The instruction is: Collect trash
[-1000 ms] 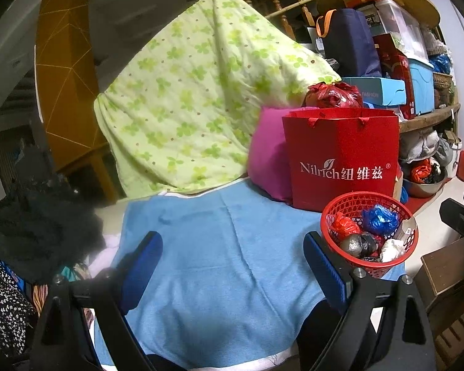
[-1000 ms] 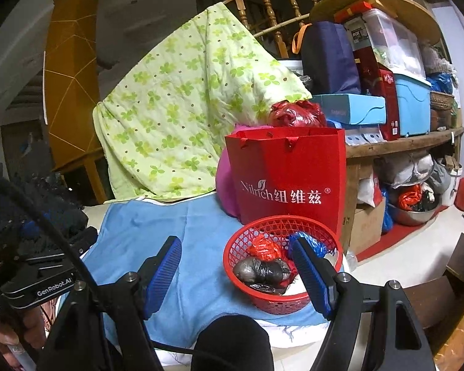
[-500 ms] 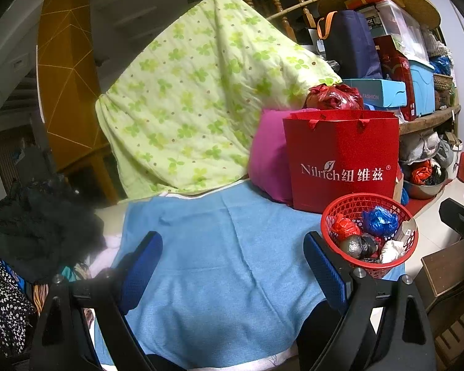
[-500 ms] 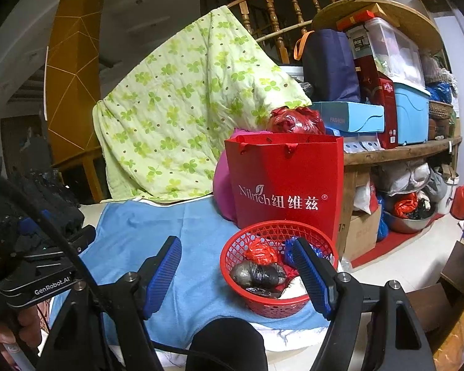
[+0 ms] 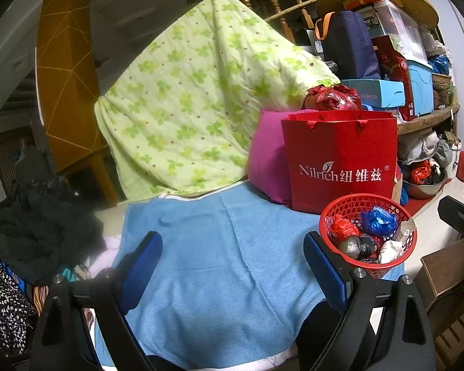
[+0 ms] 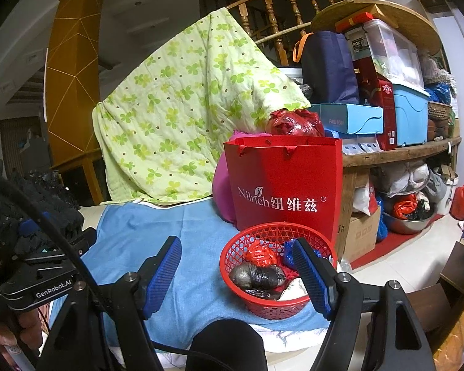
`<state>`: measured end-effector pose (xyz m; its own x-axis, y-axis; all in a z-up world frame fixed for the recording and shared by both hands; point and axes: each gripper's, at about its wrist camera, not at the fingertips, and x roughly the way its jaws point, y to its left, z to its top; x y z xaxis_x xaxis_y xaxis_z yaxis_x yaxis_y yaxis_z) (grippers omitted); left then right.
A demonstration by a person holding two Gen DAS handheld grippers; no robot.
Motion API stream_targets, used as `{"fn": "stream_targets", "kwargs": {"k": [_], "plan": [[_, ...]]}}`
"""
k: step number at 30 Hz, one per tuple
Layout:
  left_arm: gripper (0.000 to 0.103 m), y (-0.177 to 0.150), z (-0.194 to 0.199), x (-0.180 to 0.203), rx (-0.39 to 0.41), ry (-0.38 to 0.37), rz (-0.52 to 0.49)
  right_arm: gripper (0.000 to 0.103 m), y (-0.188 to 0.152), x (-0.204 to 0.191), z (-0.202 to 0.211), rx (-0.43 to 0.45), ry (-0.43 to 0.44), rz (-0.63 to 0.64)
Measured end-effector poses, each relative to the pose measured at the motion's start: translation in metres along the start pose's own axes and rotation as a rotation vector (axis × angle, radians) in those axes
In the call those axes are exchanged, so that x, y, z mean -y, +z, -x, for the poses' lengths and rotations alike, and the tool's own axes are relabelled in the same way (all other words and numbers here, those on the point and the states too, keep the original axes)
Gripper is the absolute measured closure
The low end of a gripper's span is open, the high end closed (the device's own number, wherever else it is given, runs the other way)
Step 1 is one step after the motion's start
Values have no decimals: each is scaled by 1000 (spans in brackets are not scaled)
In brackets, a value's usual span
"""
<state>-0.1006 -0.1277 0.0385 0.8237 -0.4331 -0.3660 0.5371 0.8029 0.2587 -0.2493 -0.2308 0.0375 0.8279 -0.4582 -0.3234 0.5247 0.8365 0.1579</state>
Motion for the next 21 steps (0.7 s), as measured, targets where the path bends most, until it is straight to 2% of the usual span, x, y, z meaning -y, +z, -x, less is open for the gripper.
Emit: {"fn": "stream_targets", "kwargs": {"k": [21], "plan": [[11,1,0,3,-5,-8,-8,26,1,3,-1,1,0,-1]]}}
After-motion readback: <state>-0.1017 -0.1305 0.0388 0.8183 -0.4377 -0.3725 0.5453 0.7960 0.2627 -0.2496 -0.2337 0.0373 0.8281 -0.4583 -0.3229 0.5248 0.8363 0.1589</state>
